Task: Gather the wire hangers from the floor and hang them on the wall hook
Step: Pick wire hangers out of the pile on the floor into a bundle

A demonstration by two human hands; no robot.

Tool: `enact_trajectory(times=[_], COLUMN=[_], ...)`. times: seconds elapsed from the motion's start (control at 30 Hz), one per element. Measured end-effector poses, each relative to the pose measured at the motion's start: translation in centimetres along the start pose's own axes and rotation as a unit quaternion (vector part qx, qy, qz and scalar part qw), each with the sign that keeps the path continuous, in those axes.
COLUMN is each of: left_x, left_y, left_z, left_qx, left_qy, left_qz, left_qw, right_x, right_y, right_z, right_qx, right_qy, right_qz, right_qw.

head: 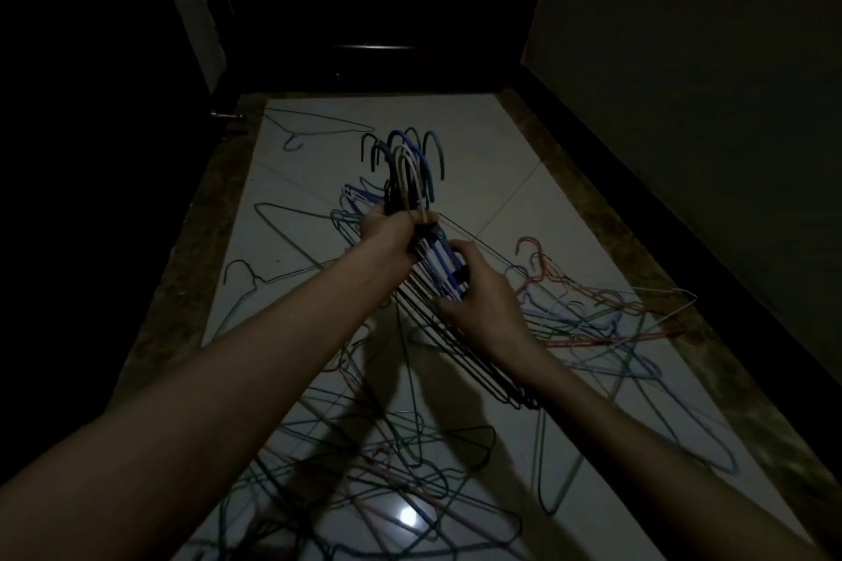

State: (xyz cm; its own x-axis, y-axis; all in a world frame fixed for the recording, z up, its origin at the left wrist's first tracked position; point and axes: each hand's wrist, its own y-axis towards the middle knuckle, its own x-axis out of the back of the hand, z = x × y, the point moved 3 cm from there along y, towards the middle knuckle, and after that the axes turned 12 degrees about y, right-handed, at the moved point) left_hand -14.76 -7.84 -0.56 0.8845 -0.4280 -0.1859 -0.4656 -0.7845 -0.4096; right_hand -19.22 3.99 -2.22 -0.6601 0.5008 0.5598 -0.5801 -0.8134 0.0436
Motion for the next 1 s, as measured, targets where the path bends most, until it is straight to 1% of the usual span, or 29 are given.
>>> enact_trajectory(times=[0.1,0.2,0.3,0.43,0.5,0.6,0.7,0.83,1.0], left_x=[0.2,0.2,0.4,1.1,1.7,2.6,3.0,2.7,1.2], left_y=[-0.4,-1.0,-1.4,-2.2,-2.9,-4.8,-7.5,-11.7,-17.6], left_z=[-0.4,-1.5,-3.0,-5.2,-6.6,-9.3,-13.3,-20.5,-32.7], left_qx=[-0.007,-0.034,-0.059,-0.054,-0.070,-0.108,-0.120,-0.116,-0.137], left_qy=[0.003,-0.022,-0.019,-0.031,-0.010,0.028,0.033,0.021,0.058], left_qz=[0.063,0.097,0.105,0.108,0.113,0.126,0.128,0.124,0.106], left_qw=[0.998,0.994,0.993,0.992,0.991,0.986,0.984,0.985,0.983], right_x=[0.9,2.1,3.8,5.8,6.5,7.7,10.0,14.3,21.6], right_y=[0.1,0.3,1.3,2.5,3.1,4.0,4.6,5.1,5.1], right_z=[0.3,1.3,3.0,5.6,6.8,9.4,13.7,21.2,33.5], right_qx=[0.012,0.034,0.071,0.099,0.102,0.094,0.078,0.065,0.065], right_qy=[0.057,0.063,0.028,0.012,0.021,0.007,0.003,-0.020,0.002], right_qz=[0.001,0.012,0.025,0.060,0.073,0.089,0.107,0.115,0.132], right_qw=[0.998,0.997,0.997,0.993,0.992,0.992,0.991,0.991,0.989])
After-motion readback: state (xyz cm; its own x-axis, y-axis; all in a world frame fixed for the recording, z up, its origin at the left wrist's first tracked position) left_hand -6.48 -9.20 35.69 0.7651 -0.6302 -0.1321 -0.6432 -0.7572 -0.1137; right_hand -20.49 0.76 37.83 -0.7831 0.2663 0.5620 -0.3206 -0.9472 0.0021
